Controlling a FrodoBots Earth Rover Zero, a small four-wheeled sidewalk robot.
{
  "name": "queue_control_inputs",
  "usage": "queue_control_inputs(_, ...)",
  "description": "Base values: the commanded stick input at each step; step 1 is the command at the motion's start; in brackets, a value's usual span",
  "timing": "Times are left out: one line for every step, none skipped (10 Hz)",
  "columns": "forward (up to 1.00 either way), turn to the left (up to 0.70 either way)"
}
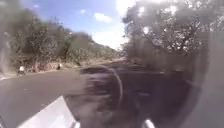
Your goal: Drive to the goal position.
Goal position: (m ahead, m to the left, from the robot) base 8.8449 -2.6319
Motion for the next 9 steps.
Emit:
queue_control_inputs(0.5, -0.5)
queue_control_inputs(0.5, -0.5)
queue_control_inputs(0.5, -0.21)
queue_control_inputs(0.5, 0.0)
queue_control_inputs(0.5, 0.0)
queue_control_inputs(0.5, 0.0)
queue_control_inputs(0.5, -0.18)
queue_control_inputs(0.5, -0.5)
queue_control_inputs(0.5, -0.5)
